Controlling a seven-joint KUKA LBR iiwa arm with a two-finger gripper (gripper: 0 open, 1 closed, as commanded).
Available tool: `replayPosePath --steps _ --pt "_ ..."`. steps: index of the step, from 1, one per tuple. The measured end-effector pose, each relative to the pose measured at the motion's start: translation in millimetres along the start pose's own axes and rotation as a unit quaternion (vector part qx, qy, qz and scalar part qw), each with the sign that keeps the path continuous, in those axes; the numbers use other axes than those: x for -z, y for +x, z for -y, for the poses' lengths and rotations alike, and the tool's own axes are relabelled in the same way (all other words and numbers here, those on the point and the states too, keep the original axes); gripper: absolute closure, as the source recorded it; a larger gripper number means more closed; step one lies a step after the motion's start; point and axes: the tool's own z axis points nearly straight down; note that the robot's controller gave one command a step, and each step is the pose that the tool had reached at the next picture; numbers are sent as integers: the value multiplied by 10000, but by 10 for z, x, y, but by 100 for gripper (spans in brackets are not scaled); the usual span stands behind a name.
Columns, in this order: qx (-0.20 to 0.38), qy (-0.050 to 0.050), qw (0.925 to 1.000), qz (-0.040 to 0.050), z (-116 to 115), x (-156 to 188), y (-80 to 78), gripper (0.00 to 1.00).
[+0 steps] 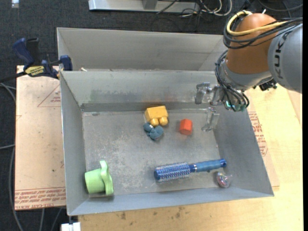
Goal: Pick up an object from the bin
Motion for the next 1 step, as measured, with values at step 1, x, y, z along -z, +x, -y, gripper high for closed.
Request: replayPosePath --steps 1 --pt "802 -8 9968 -6 -406 -1156 686 0"
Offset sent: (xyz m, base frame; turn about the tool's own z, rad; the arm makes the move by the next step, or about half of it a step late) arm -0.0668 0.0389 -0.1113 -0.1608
